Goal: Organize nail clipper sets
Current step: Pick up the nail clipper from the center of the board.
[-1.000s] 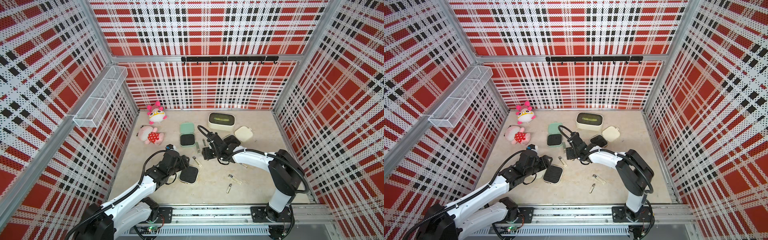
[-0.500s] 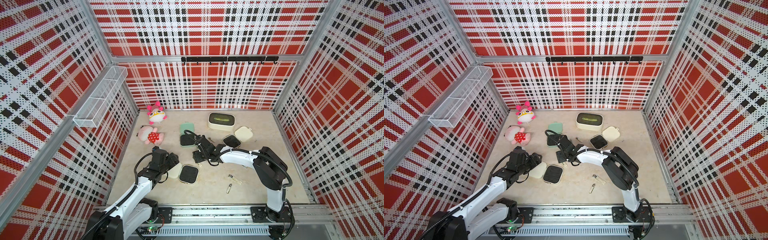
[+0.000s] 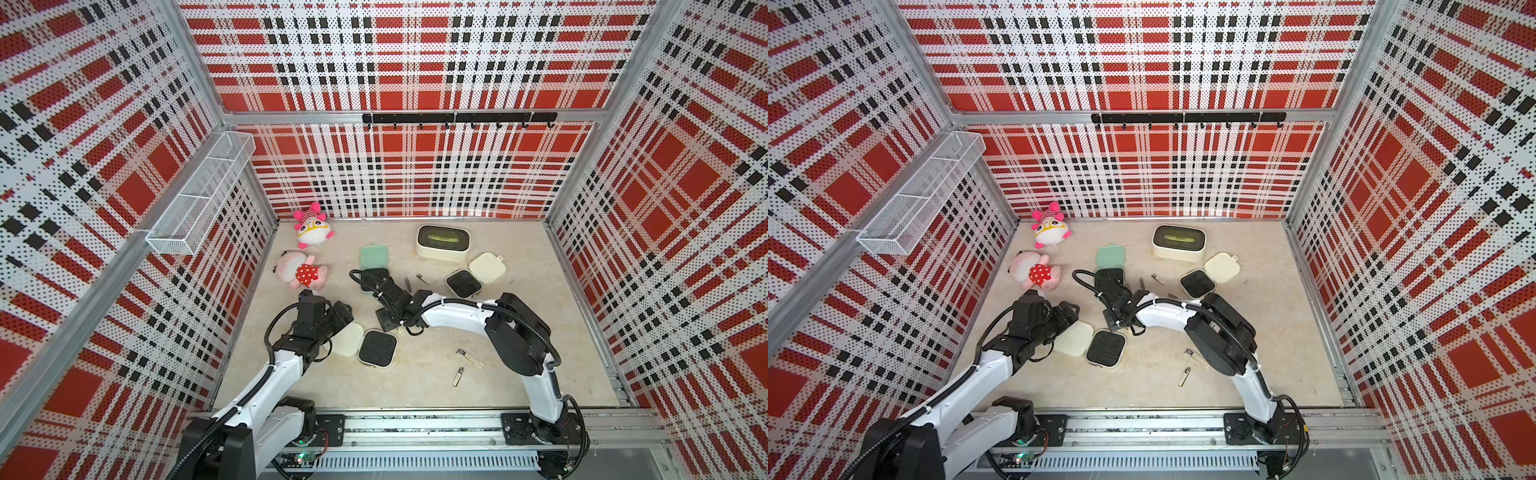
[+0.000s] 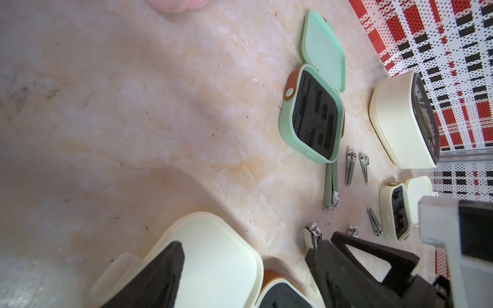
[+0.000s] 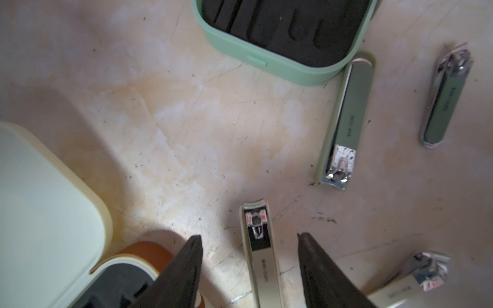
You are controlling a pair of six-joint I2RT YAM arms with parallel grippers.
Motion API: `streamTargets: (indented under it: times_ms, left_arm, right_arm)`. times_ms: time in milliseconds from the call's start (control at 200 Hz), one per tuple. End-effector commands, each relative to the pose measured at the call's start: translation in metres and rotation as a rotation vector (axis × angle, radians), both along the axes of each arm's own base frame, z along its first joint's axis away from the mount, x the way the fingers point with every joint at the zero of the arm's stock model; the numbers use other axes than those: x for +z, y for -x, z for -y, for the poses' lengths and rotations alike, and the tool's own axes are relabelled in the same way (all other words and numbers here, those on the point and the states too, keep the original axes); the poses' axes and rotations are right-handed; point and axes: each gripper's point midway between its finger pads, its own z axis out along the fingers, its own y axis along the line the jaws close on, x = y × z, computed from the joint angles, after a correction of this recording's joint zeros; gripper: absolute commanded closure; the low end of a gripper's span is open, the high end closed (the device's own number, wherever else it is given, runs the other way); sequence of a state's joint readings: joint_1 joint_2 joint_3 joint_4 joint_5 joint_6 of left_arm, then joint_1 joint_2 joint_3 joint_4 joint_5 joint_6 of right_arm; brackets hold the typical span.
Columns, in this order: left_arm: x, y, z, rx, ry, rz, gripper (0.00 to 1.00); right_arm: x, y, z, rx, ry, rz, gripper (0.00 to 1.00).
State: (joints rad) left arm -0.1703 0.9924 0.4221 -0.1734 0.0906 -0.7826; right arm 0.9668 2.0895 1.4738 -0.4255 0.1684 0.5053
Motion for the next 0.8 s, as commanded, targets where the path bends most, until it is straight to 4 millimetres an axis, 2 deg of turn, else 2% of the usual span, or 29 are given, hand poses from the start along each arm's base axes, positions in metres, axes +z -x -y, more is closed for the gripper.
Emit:
streamTargets:
  times_ms: [0,145,160,205,346,536,626,797]
  left_arm:
    - [0.016,-0.001,0.003,-0.017,-0.001,0.017,0.17]
    - [0.030,0.005,0.012,-0.030,-0.015,0.011,0.17]
    - [0.031,0.008,0.022,-0.062,-0.014,0.008,0.17]
    - [0.032,0.013,0.029,-0.085,-0.016,-0.006,0.17]
    - [0.024,0.036,0.045,-0.135,-0.006,-0.063,0.16]
    - [0.013,0.061,0.044,-0.122,0.030,-0.102,0.19]
    - [0.009,0.069,0.046,-0.129,0.061,-0.116,0.19]
    - [-0.006,0.088,0.063,-0.194,0.108,-0.178,0.19]
  right_arm:
    - [-0.012,0.001,0.005,-0.009,0.053,-0.008,0.39]
    - [-0.018,0.002,0.005,-0.010,0.061,-0.017,0.42]
    - [-0.019,0.002,0.005,-0.011,0.060,-0.017,0.42]
    - [-0.021,0.002,0.005,-0.010,0.061,-0.021,0.44]
    - [-0.024,0.004,0.005,-0.009,0.059,-0.027,0.51]
    - [-0.026,0.006,0.009,-0.017,0.048,-0.028,0.64]
    - [-0.024,0.007,0.010,-0.024,0.039,-0.021,0.69]
    - [-0.011,0.005,0.012,-0.031,0.024,0.003,0.75]
